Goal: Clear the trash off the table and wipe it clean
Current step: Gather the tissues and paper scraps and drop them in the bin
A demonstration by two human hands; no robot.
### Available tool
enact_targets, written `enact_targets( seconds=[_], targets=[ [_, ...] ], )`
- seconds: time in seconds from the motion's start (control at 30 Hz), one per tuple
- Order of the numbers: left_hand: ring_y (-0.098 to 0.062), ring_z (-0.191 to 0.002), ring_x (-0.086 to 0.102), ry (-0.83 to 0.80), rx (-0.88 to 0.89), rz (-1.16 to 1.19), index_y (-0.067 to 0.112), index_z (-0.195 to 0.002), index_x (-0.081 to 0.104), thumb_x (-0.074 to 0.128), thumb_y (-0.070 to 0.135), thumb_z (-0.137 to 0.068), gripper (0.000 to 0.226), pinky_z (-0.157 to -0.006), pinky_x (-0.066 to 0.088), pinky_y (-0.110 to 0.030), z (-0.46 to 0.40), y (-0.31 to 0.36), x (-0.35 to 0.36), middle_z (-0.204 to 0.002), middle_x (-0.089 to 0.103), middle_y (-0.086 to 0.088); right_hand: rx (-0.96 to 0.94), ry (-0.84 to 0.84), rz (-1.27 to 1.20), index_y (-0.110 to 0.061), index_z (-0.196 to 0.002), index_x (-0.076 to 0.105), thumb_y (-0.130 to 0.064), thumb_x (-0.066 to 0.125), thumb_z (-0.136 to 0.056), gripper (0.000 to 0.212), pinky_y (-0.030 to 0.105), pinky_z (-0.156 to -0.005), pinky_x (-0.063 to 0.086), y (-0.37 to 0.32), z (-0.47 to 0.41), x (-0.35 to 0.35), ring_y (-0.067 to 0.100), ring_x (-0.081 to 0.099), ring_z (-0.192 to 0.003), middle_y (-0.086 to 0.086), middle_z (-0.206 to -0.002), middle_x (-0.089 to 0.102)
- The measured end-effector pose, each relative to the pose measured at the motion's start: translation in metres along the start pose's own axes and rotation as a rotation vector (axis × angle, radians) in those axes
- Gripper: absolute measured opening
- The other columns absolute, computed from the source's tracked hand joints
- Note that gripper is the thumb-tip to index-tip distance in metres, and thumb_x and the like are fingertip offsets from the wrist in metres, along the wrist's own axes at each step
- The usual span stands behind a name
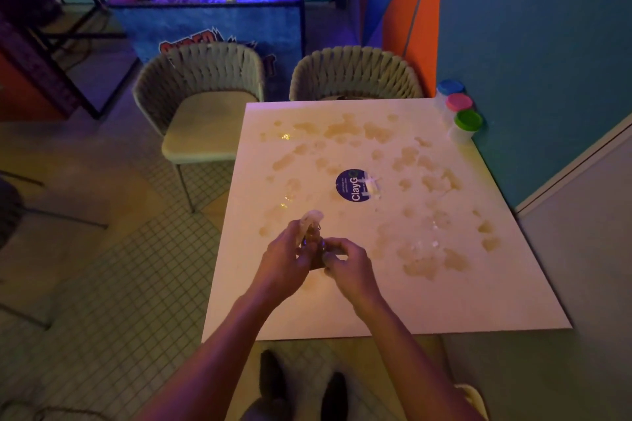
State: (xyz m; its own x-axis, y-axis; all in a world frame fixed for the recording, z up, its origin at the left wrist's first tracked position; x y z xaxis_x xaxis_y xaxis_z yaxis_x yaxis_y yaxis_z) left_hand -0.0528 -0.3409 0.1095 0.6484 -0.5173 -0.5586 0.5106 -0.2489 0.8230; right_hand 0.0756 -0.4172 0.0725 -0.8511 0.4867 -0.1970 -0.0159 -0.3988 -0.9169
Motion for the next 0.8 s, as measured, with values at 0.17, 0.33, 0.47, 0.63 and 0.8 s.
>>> enact_targets(
  seconds=[0.17, 0.33, 0.47, 0.63, 0.8],
  targets=[
    [-0.005, -0.093, 0.067, -0.002, 0.018, 0.025, 0.034, -0.132, 0.05, 0.054, 0.024, -0.1, 0.034, -0.085, 0.058, -0.038, 0.005, -0.015, -0.017, -0.109, 0.067, 0.014, -0.012, 0.026, 0.017, -0.022, -0.11, 0.071, -0.01, 0.062, -0.092, 0.023, 0.043, -0.091, 0.058, -0.001, 0.007, 0.023, 0.011, 0.067, -0.1, -0.013, -0.102, 0.07],
    [-0.003, -0.097, 0.066, -0.016, 0.039, 0.041, 0.043, -0.131, 0.049, 0.054, 0.025, -0.097, 0.039, -0.087, 0.057, -0.039, -0.005, -0.043, -0.051, -0.11, 0.067, 0.016, -0.016, 0.055, 0.027, -0.023, -0.109, 0.071, -0.01, 0.062, -0.092, 0.024, 0.041, -0.091, 0.058, -0.012, 0.0, 0.066, 0.009, 0.067, -0.099, -0.012, -0.102, 0.071],
    [-0.002, -0.096, 0.066, -0.029, 0.069, 0.033, 0.049, -0.13, 0.048, 0.054, 0.025, -0.097, 0.041, -0.085, 0.057, -0.039, -0.017, -0.073, -0.091, -0.109, 0.066, 0.017, -0.011, 0.085, 0.024, -0.022, -0.108, 0.07, -0.009, 0.061, -0.092, 0.023, 0.035, -0.09, 0.058, -0.027, -0.005, 0.115, 0.007, 0.066, -0.099, -0.011, -0.102, 0.07],
    [-0.004, -0.099, 0.065, -0.052, 0.115, 0.069, 0.049, -0.128, 0.05, 0.055, 0.023, -0.097, 0.041, -0.087, 0.056, -0.041, -0.036, -0.112, -0.143, -0.108, 0.065, 0.018, 0.021, 0.133, -0.032, -0.025, -0.101, 0.072, -0.007, 0.062, -0.087, 0.025, 0.042, -0.083, 0.06, -0.04, -0.019, 0.182, 0.011, 0.071, -0.09, -0.009, -0.096, 0.073],
    [-0.006, -0.099, 0.065, -0.07, 0.141, 0.059, 0.059, -0.119, 0.049, 0.054, 0.026, -0.099, 0.039, -0.089, 0.056, -0.042, -0.054, -0.144, -0.195, -0.107, 0.065, 0.015, 0.017, 0.146, -0.051, -0.024, -0.097, 0.073, -0.006, 0.062, -0.083, 0.025, 0.047, -0.081, 0.06, -0.055, -0.034, 0.242, 0.014, 0.073, -0.084, -0.005, -0.094, 0.074]
  ],
)
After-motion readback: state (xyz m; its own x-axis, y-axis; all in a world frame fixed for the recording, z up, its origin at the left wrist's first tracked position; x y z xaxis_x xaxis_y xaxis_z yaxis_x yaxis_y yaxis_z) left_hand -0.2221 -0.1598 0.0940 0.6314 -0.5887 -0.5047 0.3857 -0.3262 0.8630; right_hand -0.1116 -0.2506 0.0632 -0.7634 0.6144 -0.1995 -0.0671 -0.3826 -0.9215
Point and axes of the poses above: each hand's wrist, its own z-axis away from the middle knuckle, its own x-axis out of the palm, y = z × x, the point moved 2 cm from there along -z, towards the middle knuckle
